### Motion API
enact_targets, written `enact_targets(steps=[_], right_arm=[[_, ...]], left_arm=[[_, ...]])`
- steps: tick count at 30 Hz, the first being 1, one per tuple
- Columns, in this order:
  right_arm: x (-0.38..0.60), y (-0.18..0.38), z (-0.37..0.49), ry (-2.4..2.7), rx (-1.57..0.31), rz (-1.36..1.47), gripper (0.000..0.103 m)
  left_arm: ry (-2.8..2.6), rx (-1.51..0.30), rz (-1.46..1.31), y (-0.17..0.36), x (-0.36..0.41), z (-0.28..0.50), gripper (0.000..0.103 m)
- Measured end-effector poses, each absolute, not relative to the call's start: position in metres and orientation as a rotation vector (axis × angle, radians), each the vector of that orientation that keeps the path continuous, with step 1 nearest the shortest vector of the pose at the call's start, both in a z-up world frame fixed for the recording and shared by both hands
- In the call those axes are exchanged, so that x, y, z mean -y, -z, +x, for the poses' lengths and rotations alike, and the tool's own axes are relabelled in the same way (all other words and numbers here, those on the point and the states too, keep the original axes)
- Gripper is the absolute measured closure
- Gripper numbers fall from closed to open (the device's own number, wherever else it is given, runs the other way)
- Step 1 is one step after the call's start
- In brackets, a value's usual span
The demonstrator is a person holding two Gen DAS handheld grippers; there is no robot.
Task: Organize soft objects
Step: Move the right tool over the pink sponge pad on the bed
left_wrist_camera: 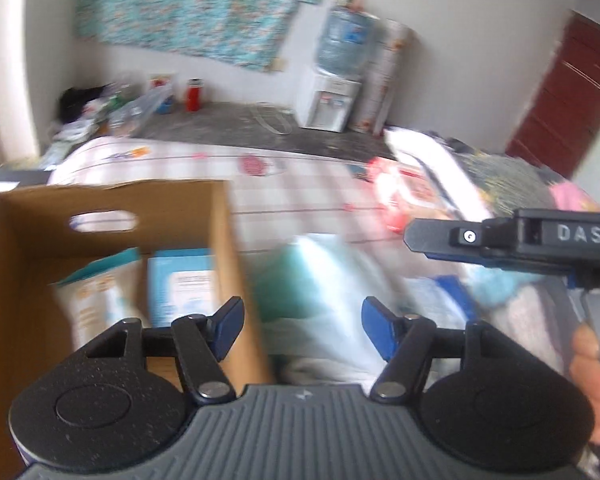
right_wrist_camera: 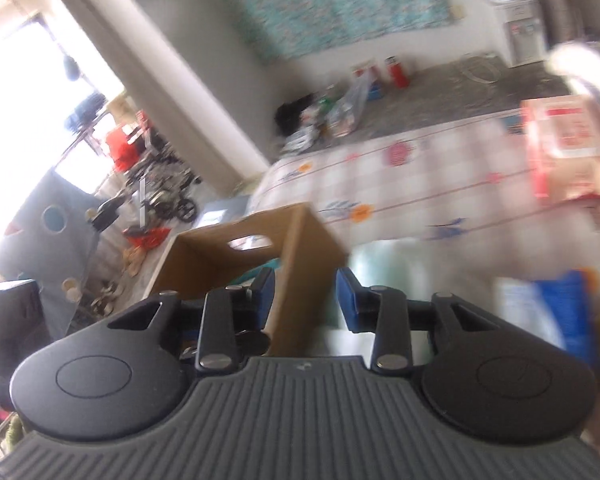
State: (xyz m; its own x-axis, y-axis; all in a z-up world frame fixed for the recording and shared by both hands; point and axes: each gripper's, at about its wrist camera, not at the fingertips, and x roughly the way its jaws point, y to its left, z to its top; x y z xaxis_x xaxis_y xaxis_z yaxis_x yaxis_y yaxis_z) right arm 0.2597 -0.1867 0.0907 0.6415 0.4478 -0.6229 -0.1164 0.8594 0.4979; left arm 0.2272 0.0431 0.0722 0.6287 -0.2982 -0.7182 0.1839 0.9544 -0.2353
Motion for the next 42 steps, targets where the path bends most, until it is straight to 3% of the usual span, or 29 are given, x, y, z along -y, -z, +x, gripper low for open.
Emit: enact_targets(steps=[7,11,14,18,20,25,42], right_arm=[[0.298,-0.052,0.23,-0.137,-0.891,0.52,0.062],[0.325,-0.009,0.228,-0.092,-0.97,0.59,0.058],[0.333,0.018,0.233,-0.086,-1.026,0.629,0.056],[0.335,0.042,0.245,-0.086,-1.092,0.662,0.053],[0.335,0.051,0.247,-0.086,-1.117,0.673,0.051],[0.336,0.062,0.25,-0.122,-1.145,0.734,0.045],[0.34,0.05,0.282,-0.26,-0.963,0.945,0.042]], left_arm=[[0.509,-0.938,-0.084,-0.046,0.063,0.231,0.045],[0.546,-1.03,-0.079,-0.019,0.104,0.244,0.055],[0.543,-1.124,-0.117,0.001,0.119,0.257,0.056],[0.511,-1.204,-0.144,0.02,0.125,0.272,0.056],[0.507,-1.225,-0.142,0.024,0.127,0.275,0.049],[0.502,-1.251,-0.163,0.029,0.128,0.283,0.045],[0.397,-1.012,-0.24,-0.005,0.097,0.296,0.041]])
